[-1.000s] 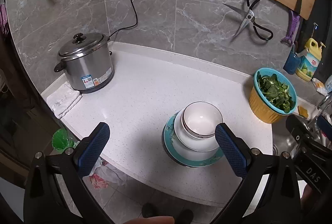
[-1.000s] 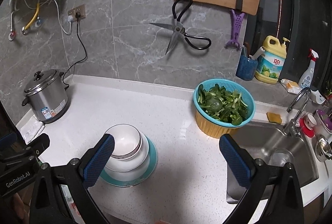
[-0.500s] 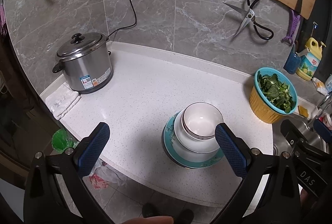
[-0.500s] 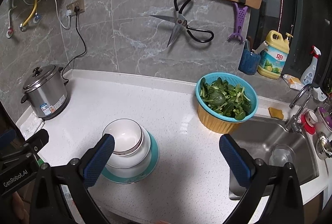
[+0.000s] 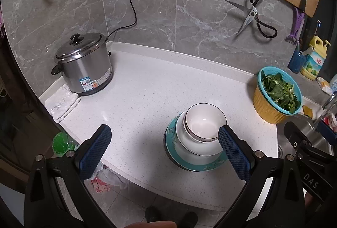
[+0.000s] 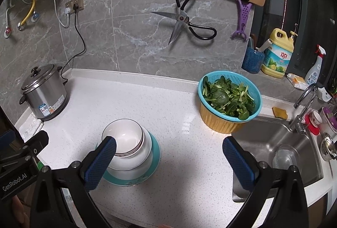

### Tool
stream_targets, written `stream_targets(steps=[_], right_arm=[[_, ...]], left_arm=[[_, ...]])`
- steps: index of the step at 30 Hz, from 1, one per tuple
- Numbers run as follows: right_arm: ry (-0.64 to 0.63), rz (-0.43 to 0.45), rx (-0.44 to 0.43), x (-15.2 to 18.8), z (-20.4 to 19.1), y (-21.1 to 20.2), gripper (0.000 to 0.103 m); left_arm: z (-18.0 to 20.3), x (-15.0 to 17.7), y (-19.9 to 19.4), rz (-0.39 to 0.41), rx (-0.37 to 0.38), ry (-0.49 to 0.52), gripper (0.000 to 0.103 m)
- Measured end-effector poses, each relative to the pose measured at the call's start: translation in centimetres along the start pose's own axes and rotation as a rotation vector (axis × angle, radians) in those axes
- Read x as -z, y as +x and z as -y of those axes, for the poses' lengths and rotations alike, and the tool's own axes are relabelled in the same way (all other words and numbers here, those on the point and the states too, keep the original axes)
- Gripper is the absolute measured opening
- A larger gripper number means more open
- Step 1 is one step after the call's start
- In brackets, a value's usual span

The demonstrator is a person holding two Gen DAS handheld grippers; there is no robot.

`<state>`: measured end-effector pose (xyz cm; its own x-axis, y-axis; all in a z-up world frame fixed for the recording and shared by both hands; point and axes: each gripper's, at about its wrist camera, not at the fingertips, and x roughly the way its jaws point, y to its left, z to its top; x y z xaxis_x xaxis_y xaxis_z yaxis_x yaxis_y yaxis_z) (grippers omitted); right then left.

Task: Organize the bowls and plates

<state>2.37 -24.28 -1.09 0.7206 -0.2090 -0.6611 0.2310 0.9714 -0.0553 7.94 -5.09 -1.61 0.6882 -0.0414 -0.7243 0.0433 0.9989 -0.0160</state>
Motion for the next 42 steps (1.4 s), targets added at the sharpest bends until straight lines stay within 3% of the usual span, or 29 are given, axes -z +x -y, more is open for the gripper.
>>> stream_targets(steps=[42], right_arm=[[-0.011, -0.009, -0.008, -0.2, 0.3, 1.4, 0.103]], left_arm=[[-0.5, -0.5, 1.4, 0.013, 0.004, 0.017, 0.103]])
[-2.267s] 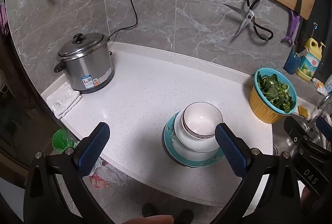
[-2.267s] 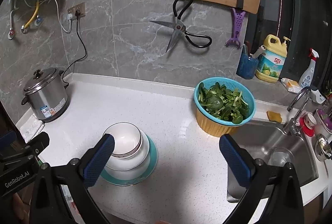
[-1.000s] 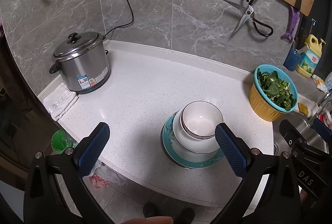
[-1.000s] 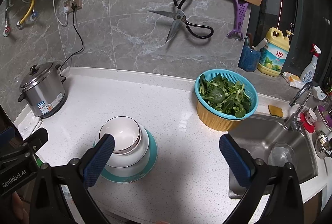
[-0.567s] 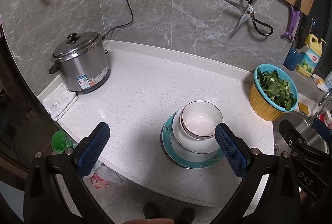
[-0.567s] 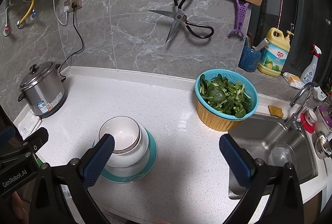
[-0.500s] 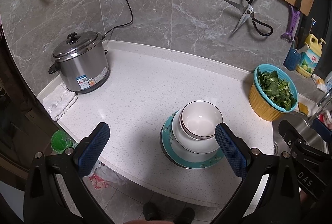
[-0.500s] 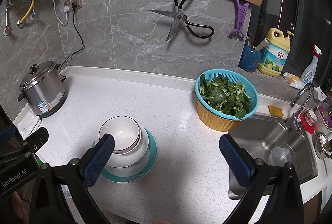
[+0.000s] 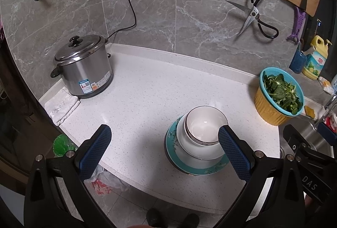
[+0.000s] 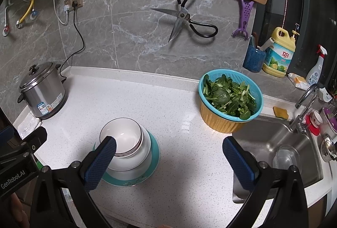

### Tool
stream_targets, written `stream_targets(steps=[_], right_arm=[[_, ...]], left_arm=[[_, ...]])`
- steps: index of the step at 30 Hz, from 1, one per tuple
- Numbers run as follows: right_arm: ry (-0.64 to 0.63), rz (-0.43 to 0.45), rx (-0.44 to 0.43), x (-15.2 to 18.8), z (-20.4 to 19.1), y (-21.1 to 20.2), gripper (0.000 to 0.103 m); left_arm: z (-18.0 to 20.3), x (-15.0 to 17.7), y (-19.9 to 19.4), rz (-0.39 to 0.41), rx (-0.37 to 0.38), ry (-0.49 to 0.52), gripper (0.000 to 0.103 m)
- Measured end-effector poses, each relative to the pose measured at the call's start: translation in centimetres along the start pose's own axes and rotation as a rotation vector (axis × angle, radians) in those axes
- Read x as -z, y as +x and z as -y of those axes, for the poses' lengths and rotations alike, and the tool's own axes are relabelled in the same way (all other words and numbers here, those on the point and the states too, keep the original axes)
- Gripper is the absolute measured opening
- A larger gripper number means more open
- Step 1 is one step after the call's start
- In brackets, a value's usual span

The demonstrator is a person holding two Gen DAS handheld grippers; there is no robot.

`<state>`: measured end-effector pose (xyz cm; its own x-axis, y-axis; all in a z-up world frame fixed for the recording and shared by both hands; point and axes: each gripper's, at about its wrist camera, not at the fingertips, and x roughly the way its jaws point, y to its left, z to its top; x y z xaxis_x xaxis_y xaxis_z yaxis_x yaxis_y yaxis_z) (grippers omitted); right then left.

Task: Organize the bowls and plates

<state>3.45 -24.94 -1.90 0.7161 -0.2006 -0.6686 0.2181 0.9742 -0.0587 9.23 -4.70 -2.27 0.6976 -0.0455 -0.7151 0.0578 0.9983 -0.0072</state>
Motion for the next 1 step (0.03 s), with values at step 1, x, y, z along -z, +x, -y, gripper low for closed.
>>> stream_targets(steps=[1], right_arm=[[0.0, 0.0, 0.0, 0.01, 0.0, 0.02, 0.103]], left_arm=[[-0.04, -0.03, 0.09, -0.002, 0.003, 0.002, 0.103]])
